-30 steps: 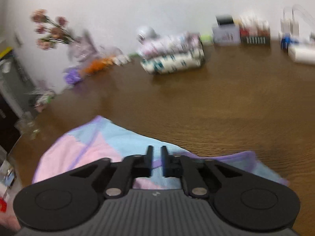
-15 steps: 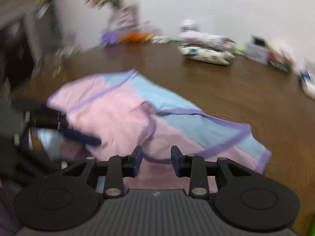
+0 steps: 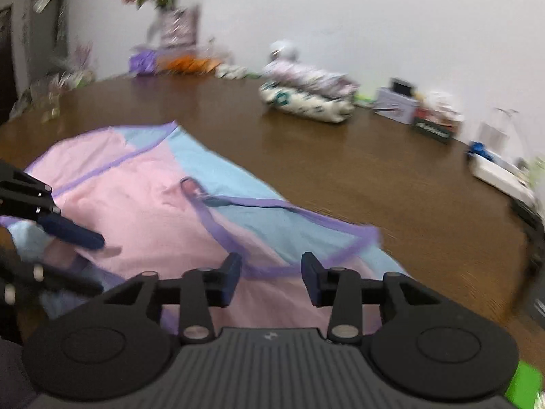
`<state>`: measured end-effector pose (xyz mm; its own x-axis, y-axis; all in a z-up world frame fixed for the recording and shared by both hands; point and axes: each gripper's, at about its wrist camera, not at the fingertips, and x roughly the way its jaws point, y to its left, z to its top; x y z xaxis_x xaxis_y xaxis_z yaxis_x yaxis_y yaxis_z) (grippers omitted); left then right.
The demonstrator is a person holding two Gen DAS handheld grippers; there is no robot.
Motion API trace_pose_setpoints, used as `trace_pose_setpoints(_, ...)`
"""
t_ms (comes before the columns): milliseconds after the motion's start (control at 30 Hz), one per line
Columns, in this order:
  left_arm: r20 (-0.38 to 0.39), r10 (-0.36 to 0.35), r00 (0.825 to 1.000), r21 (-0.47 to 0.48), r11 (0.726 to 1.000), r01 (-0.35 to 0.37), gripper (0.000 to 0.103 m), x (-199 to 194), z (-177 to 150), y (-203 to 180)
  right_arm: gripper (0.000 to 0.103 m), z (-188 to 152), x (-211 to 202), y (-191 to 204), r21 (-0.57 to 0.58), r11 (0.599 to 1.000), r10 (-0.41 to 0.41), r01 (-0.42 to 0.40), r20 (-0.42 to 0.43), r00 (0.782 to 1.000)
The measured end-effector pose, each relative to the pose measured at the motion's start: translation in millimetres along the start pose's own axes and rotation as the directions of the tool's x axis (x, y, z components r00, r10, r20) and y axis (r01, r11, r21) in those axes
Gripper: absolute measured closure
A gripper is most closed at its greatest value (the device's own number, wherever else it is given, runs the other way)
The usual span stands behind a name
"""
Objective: Fold clothes
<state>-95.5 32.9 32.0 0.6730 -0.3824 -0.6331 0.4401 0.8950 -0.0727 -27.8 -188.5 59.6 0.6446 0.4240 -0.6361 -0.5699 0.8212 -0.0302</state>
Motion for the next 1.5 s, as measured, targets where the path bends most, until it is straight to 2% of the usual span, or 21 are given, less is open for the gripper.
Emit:
trace_pose_setpoints(100, 0.013, 0.035, 0.999, -0.037, 0.999, -0.034, 0.055, -4.7, -0.7, 13.5, 0.073, -17.0, -19.6, -3.8, 0.061, 0.998, 0.025, -0.024, -0.016, 1.000)
trace_pose_setpoints(167, 0.003, 0.060, 0.998, -0.058, 0.997, -0.059, 0.055, -1.3, -2.5, 19.7, 0.095, -29.6, -17.4, -1.4, 0.105, 0.994, 0.040, -0.035, -0.043, 0.998)
trace_pose_setpoints(200, 0.000, 0.072, 0.997, -0.063, 0.995, -0.072, 0.055, -1.1, -3.7, 20.8, 0.096, -34.5, -14.6, -1.0, 0.125, 0.992, 0.027, -0.021, -0.046, 0.999)
trace_pose_setpoints(300, 0.008, 0.095, 0.995, -0.072, 0.993, -0.094, 0.055, -12.8, -8.8, 27.5, 0.094, -41.3, -24.0, -1.6, 0.185, 0.983, -0.009, 0.007, 0.008, 1.000)
trace_pose_setpoints(400, 0.019, 0.148, 0.989, -0.109, 0.983, -0.145, 0.054, -34.4, -18.2, 48.0, 0.084, -41.9, -34.7, -0.3, 0.217, 0.976, -0.002, -0.010, 0.054, 0.999)
trace_pose_setpoints(500, 0.000, 0.210, 0.978, -0.153, 0.966, -0.208, 0.053, -45.0, -27.6, 69.0, 0.073, -22.5, -18.9, 2.7, 0.198, 0.980, -0.021, 0.011, 0.052, 0.998)
trace_pose_setpoints(533, -0.005, 0.231, 0.973, -0.162, 0.960, -0.229, 0.053, -46.8, -30.2, 73.2, 0.063, -14.9, -10.6, 3.7, 0.184, 0.983, -0.036, 0.027, 0.048, 0.998)
trace_pose_setpoints(600, -0.010, 0.241, 0.970, -0.183, 0.954, -0.239, 0.053, -47.7, -32.9, 77.3, 0.063, -3.7, 8.1, 0.9, 0.185, 0.980, -0.073, 0.067, 0.022, 0.997)
trace_pose_setpoints(733, -0.021, 0.225, 0.974, -0.182, 0.957, -0.225, 0.053, -44.4, -36.9, 78.7, 0.069, 2.9, 35.6, -1.0, 0.206, 0.974, -0.086, 0.092, -0.037, 0.996)
trace_pose_setpoints(767, -0.027, 0.222, 0.975, -0.178, 0.958, -0.224, 0.053, -43.2, -37.7, 79.0, 0.078, 1.9, 37.6, 0.9, 0.209, 0.971, -0.109, 0.113, -0.029, 0.994)
trace_pose_setpoints(833, -0.037, 0.217, 0.975, -0.175, 0.960, -0.220, 0.053, -41.5, -40.7, 78.7, 0.103, 0.1, 40.5, 2.3, 0.220, 0.961, -0.164, 0.165, -0.024, 0.986)
trace_pose_setpoints(933, -0.033, 0.219, 0.975, -0.166, 0.961, -0.222, 0.052, -37.8, -42.8, 76.0, 0.103, -3.5, 39.0, -3.2, 0.279, 0.942, -0.188, 0.186, -0.018, 0.982)
trace_pose_setpoints(1133, -0.020, 0.227, 0.974, -0.149, 0.962, -0.227, 0.049, -35.0, -45.5, 75.9, 0.103, -3.9, 37.8, -3.4, 0.326, 0.910, -0.270, 0.258, -0.007, 0.963)
trace_pose_setpoints(1233, -0.014, 0.224, 0.974, -0.143, 0.964, -0.224, 0.048, -35.7, -47.2, 74.7, 0.100, -5.2, 37.0, -8.2, 0.372, 0.898, -0.253, 0.235, -0.001, 0.967)
trace_pose_setpoints(1300, -0.011, 0.224, 0.975, -0.139, 0.965, -0.223, 0.047, -36.1, -47.9, 74.4, 0.082, -5.1, 36.3, -7.0, 0.381, 0.899, -0.237, 0.216, 0.009, 0.971)
trace_pose_setpoints(1333, -0.010, 0.224, 0.975, -0.137, 0.965, -0.223, 0.047, -36.3, -48.1, 74.3, 0.063, -4.9, 36.3, -5.8, 0.379, 0.901, -0.232, 0.211, 0.010, 0.973)
trace_pose_setpoints(1367, -0.009, 0.224, 0.974, -0.135, 0.965, -0.223, 0.047, -36.3, -48.3, 74.1, 0.067, -4.8, 37.1, -3.8, 0.369, 0.905, -0.232, 0.212, 0.010, 0.973)
trace_pose_setpoints(1400, -0.009, 0.226, 0.974, -0.132, 0.965, -0.225, 0.046, -36.2, -48.4, 73.6, 0.076, -4.8, 39.8, -0.7, 0.351, 0.908, -0.244, 0.227, 0.003, 0.970)
trace_pose_setpoints(1433, -0.008, 0.227, 0.974, -0.129, 0.966, -0.226, 0.046, -36.1, -48.5, 73.1, 0.091, -4.5, 42.5, 1.7, 0.339, 0.905, -0.270, 0.256, -0.006, 0.963)
trace_pose_setpoints(1467, -0.008, 0.229, 0.973, -0.126, 0.966, -0.228, 0.046, -35.9, -48.7, 72.5, 0.102, -4.2, 43.9, 3.2, 0.332, 0.897, -0.306, 0.292, -0.011, 0.952)
trace_pose_setpoints(1500, -0.006, 0.232, 0.973, -0.121, 0.965, -0.231, 0.045, -35.7, -49.1, 71.6, 0.103, -4.3, 45.0, 3.8, 0.328, 0.889, -0.335, 0.321, -0.014, 0.942)
